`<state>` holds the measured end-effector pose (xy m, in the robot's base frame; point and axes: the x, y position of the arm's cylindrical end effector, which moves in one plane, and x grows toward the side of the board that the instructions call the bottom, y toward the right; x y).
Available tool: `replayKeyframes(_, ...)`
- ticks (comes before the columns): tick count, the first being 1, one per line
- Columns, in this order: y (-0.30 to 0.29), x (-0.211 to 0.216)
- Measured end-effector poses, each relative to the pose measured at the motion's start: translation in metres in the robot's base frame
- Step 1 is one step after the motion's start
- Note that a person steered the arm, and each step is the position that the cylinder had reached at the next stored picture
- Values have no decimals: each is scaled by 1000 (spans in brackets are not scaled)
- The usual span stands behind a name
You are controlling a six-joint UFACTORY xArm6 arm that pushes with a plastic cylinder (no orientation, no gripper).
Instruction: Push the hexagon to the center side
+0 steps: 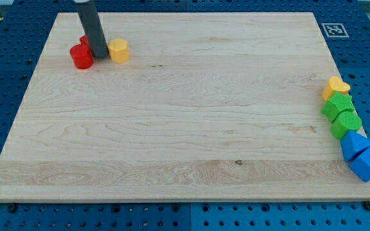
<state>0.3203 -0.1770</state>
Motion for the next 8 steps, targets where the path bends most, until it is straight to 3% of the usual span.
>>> replayKeyframes(3,51,-3)
replayKeyframes(8,57,11)
